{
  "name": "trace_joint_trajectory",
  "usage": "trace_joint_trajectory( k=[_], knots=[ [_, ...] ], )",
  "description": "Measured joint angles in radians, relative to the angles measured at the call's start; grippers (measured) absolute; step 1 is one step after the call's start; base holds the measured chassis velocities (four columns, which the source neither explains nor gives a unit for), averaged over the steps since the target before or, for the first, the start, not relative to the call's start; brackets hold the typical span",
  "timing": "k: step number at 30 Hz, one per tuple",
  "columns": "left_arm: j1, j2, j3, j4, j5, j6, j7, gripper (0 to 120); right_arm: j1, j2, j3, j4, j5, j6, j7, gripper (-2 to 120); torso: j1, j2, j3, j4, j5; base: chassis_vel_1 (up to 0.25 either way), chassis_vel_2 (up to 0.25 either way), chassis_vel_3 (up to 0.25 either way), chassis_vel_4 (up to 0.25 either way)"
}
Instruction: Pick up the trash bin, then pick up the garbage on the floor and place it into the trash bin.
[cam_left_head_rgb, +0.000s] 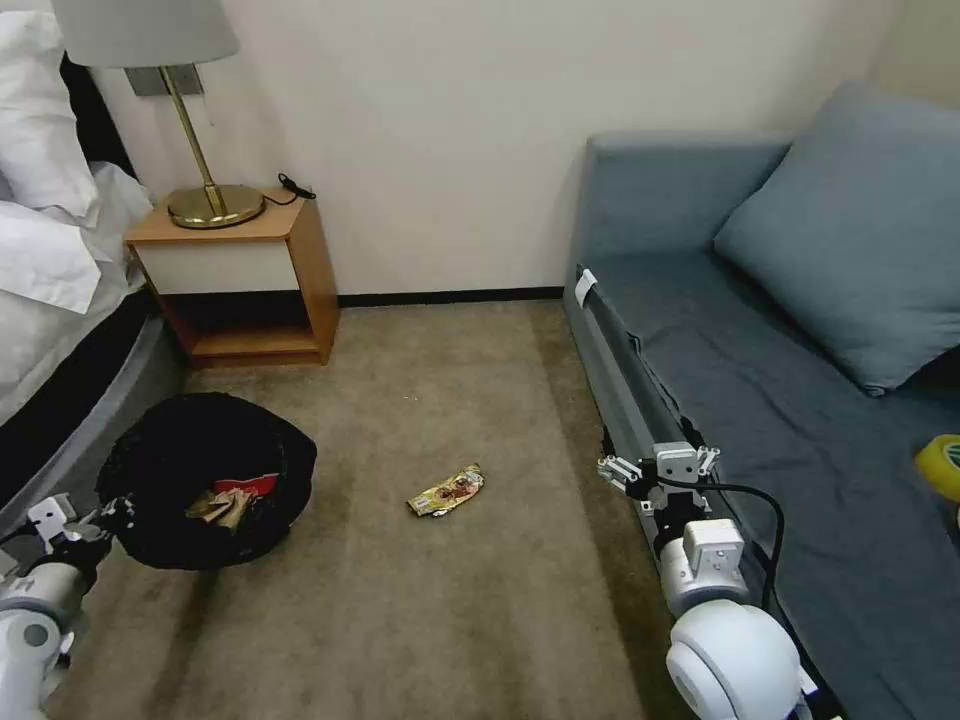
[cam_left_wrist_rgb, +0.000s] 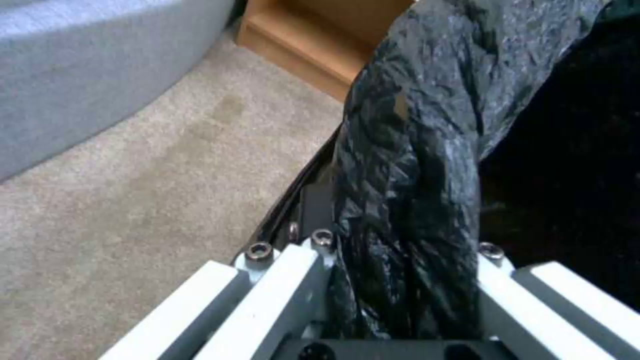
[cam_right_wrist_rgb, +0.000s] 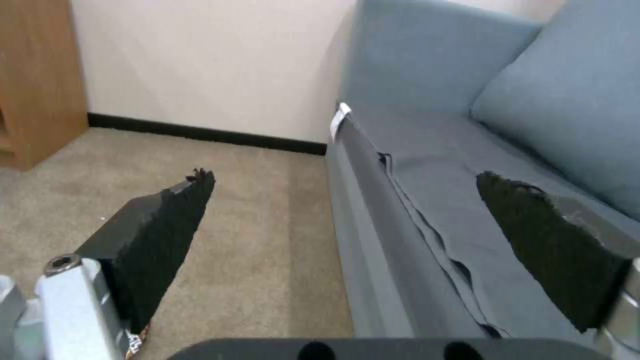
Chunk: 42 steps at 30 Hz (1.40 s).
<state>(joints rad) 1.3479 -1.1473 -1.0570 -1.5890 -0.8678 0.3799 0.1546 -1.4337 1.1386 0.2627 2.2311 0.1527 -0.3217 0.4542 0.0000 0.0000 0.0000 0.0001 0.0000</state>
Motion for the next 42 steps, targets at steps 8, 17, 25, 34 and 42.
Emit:
trace_joint_trajectory(
  k=[8,17,25,34,42],
  knots=[
    [-0.014,0.003,0.004,0.009,0.005,0.0,0.001,2,-0.007,-0.009,-0.004,-0.001,-0.003,0.003,-0.004,100,0.0,0.0,0.0,-0.0002,0.0,-0.024,0.023,0.023,-0.023],
    [0.002,0.005,-0.02,0.004,-0.003,-0.001,0.003,2,0.002,-0.005,-0.033,-0.011,-0.009,0.006,-0.006,100,0.0,0.0,0.0,0.0,0.0,-0.048,0.05,0.057,-0.048],
    [0.01,0.004,-0.032,0.01,-0.007,-0.008,0.011,2,0.004,-0.019,-0.036,-0.011,-0.008,0.004,-0.006,100,0.0,0.0,0.0,0.0,0.0,-0.055,0.055,0.046,-0.048],
    [0.006,0.004,-0.032,0.011,-0.008,-0.009,0.013,2,-0.001,-0.016,-0.036,-0.009,-0.013,0.003,-0.008,100,0.0,0.0,0.0,-0.0001,0.0,-0.056,0.045,0.057,-0.05],
    [0.0,0.005,-0.033,0.015,-0.009,-0.009,0.013,2,0.01,-0.016,-0.041,-0.019,-0.011,0.003,-0.011,100,0.0,0.0,0.0,-0.0001,0.0,-0.064,0.071,0.069,-0.069]
  ],
)
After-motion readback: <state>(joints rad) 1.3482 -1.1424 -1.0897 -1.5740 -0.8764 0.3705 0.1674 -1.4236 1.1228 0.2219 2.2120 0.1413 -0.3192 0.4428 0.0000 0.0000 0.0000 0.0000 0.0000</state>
